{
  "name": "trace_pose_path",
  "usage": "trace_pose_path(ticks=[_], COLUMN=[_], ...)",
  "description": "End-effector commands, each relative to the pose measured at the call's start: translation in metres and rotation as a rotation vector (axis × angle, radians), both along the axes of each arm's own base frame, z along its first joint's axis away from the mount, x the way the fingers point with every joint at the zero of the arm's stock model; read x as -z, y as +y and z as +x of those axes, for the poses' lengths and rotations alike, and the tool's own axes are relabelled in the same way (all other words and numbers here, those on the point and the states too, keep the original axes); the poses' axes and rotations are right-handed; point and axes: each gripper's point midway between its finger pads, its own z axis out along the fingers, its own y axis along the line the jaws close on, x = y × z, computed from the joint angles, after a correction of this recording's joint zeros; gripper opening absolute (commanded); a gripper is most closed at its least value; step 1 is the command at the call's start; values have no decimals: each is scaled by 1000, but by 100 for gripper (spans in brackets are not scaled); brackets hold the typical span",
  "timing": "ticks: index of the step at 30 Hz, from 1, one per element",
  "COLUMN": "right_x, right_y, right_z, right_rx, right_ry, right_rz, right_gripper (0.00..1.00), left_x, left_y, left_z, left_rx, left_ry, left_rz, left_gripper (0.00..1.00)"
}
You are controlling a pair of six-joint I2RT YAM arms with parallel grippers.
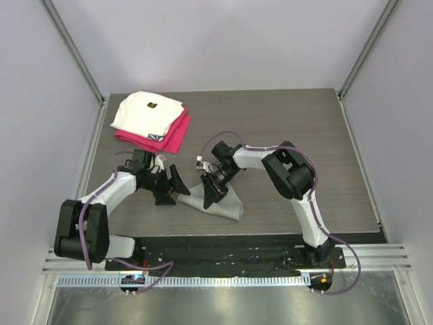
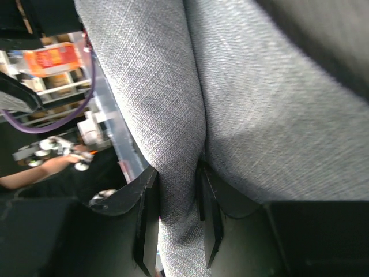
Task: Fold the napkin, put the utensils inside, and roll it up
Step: Roll the napkin with the utensil
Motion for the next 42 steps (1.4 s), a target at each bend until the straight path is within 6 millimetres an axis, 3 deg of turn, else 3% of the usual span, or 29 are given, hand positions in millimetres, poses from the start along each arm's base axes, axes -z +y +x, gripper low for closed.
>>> trace_pose_path(ticks=[1,13,20,26,27,32,33,34,35,36,38,40,41,42], right_x=[16,28,25,-7,-11,-57,-59,-73,-68,-76,-78,-83,-78,-80], right_y=[-1,0,0,1,1,1,-1,-1,-5,1,1,5,12,19], right_z=[15,23,30,50,55,75,78,87,84,87,74,75,57,53], right_rx=[27,42,56,86,92,102,99,93,71,70,22,20,-27,-26], right_ry=[23,54,28,-119,-158,-428,-506,-693,-778,-885,-1099,-1266,-1298,-1327], right_rz=[-18,-33,-52,-70,-82,-95,-126,-163,-209,-206,-278,-316,-305,-295], right_gripper=[36,36,38,52,58,64,65,67,68,69,70,70,70,70], left_x=[0,20,27,28,29,28,29,29,28,27,27,29,29,31], left_y=[-5,-8,-11,-8,-8,-4,-3,-3,-3,-4,-3,-3,-4,-3], left_z=[13,27,34,34,33,28,28,25,25,26,23,22,20,20], left_rx=[10,-1,-3,-36,-38,-38,-41,-39,-35,-37,-36,-35,-31,-33], left_ry=[-40,-5,21,86,99,186,199,218,224,230,261,281,294,300], left_rz=[-34,-34,-46,-20,-12,23,30,34,32,30,32,37,37,40], left_gripper=[80,65,42,19,16,3,2,2,2,2,2,2,2,2])
